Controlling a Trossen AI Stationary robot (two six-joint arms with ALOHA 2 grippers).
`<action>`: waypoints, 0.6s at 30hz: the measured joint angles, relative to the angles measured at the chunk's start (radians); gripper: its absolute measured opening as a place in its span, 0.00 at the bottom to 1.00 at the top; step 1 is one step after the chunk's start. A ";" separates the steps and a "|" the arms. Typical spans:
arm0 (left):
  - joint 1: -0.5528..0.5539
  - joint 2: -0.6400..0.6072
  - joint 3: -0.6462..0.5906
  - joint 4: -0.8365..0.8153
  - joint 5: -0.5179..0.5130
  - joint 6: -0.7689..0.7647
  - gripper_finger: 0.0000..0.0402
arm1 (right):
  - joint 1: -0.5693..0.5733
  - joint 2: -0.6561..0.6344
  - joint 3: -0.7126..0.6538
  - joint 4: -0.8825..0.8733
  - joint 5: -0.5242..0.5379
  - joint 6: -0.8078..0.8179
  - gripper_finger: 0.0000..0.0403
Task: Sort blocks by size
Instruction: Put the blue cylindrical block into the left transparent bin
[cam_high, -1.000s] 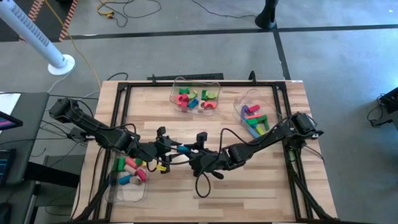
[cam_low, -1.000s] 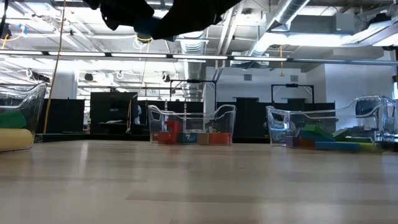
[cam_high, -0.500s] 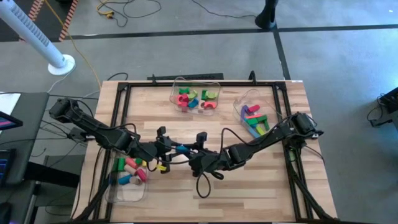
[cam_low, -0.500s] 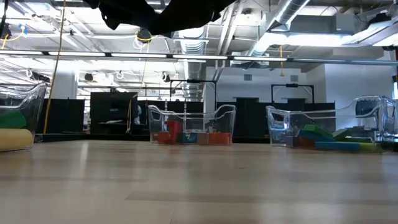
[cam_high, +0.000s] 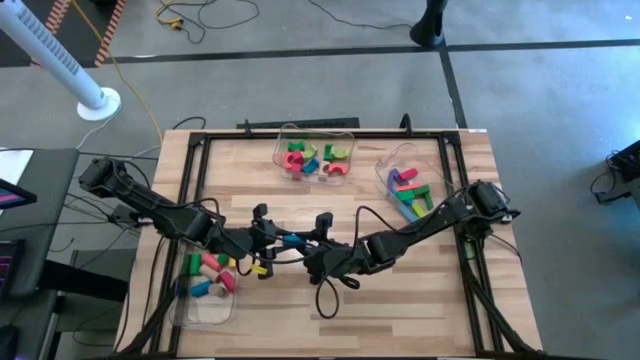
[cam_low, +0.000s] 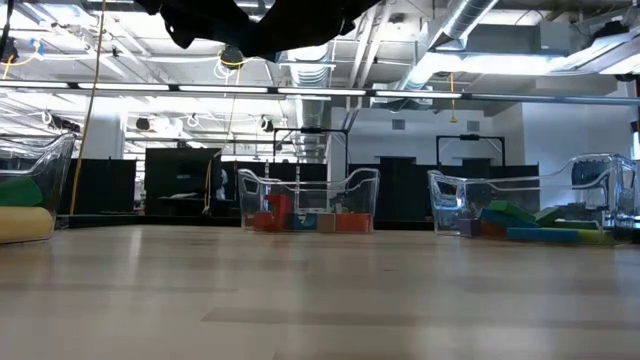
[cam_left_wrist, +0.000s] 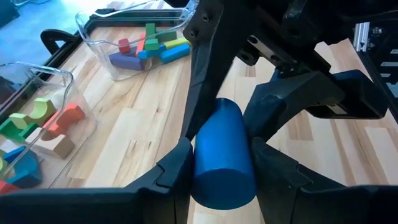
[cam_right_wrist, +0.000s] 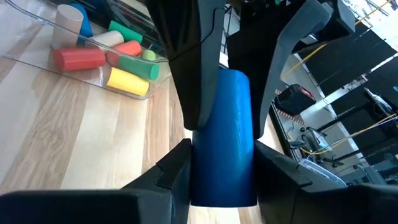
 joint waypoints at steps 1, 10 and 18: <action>0.000 0.000 0.000 0.000 0.002 0.000 0.32 | 0.000 0.000 0.000 -0.004 0.002 0.005 0.45; -0.012 0.000 0.043 -0.127 0.026 -0.009 0.32 | 0.000 0.000 0.000 -0.050 0.025 0.063 0.60; -0.064 -0.001 0.166 -0.472 0.057 -0.108 0.32 | -0.003 0.000 0.000 -0.173 0.087 0.158 0.62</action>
